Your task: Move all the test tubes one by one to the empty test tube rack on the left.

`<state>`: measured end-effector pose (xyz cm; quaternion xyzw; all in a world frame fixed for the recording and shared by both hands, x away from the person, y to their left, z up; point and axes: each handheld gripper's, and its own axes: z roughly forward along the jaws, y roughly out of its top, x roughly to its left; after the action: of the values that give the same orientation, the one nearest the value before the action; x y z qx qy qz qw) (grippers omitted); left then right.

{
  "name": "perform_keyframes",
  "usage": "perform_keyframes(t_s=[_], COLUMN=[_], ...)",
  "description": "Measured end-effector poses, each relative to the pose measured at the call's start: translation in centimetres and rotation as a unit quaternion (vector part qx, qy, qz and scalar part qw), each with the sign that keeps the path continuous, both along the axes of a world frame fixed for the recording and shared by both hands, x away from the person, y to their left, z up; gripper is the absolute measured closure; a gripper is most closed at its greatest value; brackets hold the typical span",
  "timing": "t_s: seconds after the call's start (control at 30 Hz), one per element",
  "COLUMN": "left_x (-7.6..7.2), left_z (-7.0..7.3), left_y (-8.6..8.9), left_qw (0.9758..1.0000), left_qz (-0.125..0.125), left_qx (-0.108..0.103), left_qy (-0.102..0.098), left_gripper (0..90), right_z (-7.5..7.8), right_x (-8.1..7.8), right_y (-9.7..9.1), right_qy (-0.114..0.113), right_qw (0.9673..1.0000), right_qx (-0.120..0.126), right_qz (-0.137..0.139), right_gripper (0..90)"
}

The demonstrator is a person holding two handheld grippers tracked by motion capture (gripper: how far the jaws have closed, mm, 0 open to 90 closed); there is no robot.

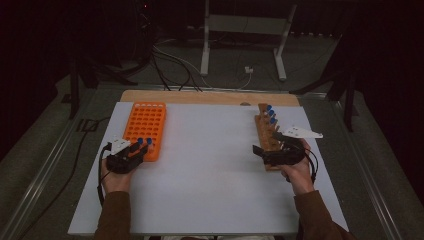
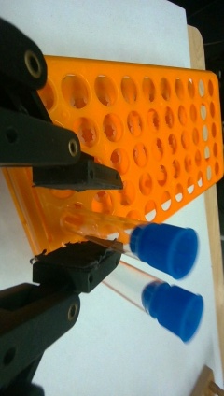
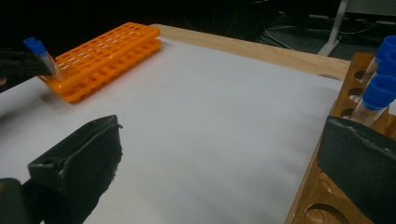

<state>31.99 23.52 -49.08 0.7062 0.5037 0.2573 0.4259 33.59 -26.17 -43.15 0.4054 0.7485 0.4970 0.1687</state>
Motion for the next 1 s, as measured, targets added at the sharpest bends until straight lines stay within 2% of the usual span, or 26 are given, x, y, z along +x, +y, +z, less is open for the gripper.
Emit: perform_keyframes(t_s=[0.17, 0.3, 0.37, 0.43, 0.57, 0.63, 0.7, 0.77, 0.87, 0.93, 1.0], left_x=[-0.8, -1.3, -1.5, -1.7, -2.1, -2.3, -2.6, -2.6, -2.7, -2.7, -2.8], left_z=[0.5, 0.8, 1.0, 1.1, 1.4, 1.5, 1.4, 1.5, 1.5, 1.5, 1.5], left_y=[0.7, 0.9, 0.8, 0.5, -0.1, -0.2, -0.3, -0.5, -0.7, -0.7, -0.7], left_qw=[0.9996, 0.9984, 0.9978, 0.9974, 0.9977, 0.9973, 0.9961, 0.9967, 0.9969, 0.9973, 0.9973], left_qz=[0.000, -0.009, -0.015, -0.021, -0.020, -0.018, -0.025, -0.024, -0.021, -0.018, -0.017], left_qx=[-0.026, -0.050, -0.057, -0.060, -0.051, -0.058, -0.072, -0.062, -0.060, -0.053, -0.051], left_qy=[-0.012, -0.024, -0.029, -0.034, -0.039, -0.041, -0.044, -0.046, -0.047, -0.048, -0.049], left_gripper=[55.6, 52.4, 47.8, 42.4, 26.5, 18.6, 15.2, 7.9, 1.8, 0.8, 0.7], right_z=[0.0, 0.1, 0.1, 0.1, 0.1, 0.1, 0.1, 0.2, 0.2, 0.3, 0.5], right_x=[0.0, 0.0, 0.1, 0.1, 0.1, 0.1, 0.1, 0.1, 0.3, 0.6, 1.1], right_y=[-0.2, -0.4, -0.4, -0.5, -0.7, -0.7, -0.7, -0.7, -0.7, -0.8, -1.1], right_qy=[0.000, 0.000, -0.002, -0.002, -0.001, -0.002, -0.003, -0.007, -0.014, -0.019, -0.021], right_qw=[1.0000, 1.0000, 1.0000, 1.0000, 0.9999, 0.9999, 0.9999, 0.9998, 0.9995, 0.9991, 0.9989], right_qx=[0.002, 0.004, 0.006, 0.006, 0.008, 0.008, 0.007, 0.001, -0.011, -0.019, -0.017], right_qz=[-0.002, -0.005, -0.006, -0.007, -0.010, -0.011, -0.014, -0.017, -0.025, -0.033, -0.040], right_gripper=[0.0, 0.0, 0.0, 0.0, 0.0, 0.0, 0.0, 0.0, 0.0, 0.0, 0.0])
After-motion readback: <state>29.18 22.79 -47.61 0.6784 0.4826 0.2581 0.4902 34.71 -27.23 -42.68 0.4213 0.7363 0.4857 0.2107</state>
